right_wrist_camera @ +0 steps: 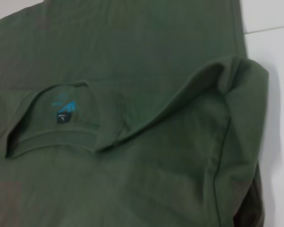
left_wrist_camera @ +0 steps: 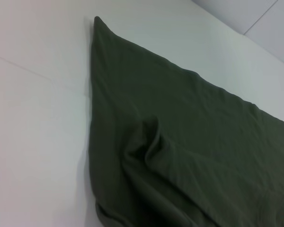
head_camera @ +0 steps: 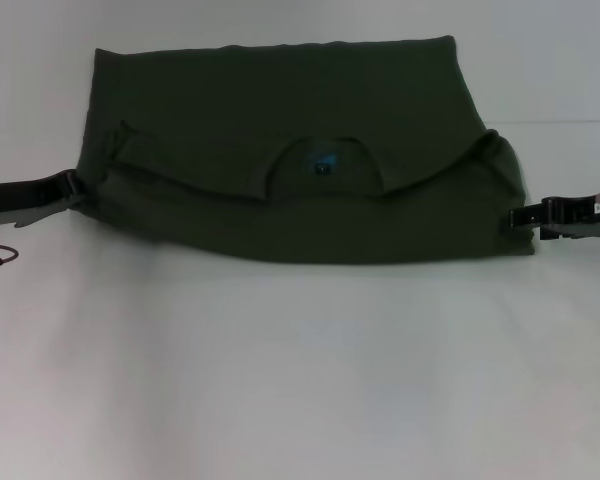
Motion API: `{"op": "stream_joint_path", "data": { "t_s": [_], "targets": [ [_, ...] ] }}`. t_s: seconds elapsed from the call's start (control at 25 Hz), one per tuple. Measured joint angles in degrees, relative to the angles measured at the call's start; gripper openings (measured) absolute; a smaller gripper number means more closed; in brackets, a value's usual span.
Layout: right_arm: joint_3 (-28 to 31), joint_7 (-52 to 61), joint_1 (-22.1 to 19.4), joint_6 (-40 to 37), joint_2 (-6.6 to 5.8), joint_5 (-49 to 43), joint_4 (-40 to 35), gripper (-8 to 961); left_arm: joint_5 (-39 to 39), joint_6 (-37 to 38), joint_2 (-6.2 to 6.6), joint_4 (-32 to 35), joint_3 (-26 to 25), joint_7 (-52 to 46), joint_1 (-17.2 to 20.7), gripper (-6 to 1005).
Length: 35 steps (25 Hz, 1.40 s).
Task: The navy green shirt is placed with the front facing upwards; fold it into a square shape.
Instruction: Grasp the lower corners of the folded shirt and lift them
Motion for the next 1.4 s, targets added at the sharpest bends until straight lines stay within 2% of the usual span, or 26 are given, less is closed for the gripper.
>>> {"op": "stream_joint_path", "data": {
  "t_s": [0.32, 0.68, 0.84, 1.0, 1.12, 1.24, 1.4],
  "targets": [
    [-1.55, -0.75, 0.15, 4.59, 2.33, -0.23, 0.28, 627, 0.07, -0.23, -0.22, -0.15, 0.00, 0.09, -0.08, 16],
    [-2.12, -0.51, 0.07, 5.30, 2.46, -0.06, 0.61, 604, 0.08, -0.07, -0.28, -0.18, 0.00, 0.11, -0.08, 18],
    [-1.70, -0.46, -0.28, 5.11, 2.36, 0.05, 0.52, 429, 0.15, 0.10, -0.27, -0.18, 0.01, 0.12, -0.08, 19],
    [-1.58, -0.40, -0.63, 3.50, 1.76, 1.62, -0.21, 248, 0.17, 1.57, -0.21, 0.60, 0.71, 0.42, -0.07, 20],
    [-1.46, -0.55, -1.46, -0.78, 0.77, 4.67, -2.66, 107, 0.68, 5.86, 0.38, 2.37, 1.03, 1.02, 0.12, 21],
    [-0.90, -0.63, -2.90, -6.20, -0.27, 7.63, -5.99, 45, 2.21, 11.24, 1.22, 4.33, 0.96, 1.07, 0.29, 22],
    [0.09, -0.46, -4.59, -13.82, -1.79, 9.22, -8.91, 48, 5.57, 19.65, 2.01, 7.02, 0.43, 1.17, 0.48, 23]
  ]
}}
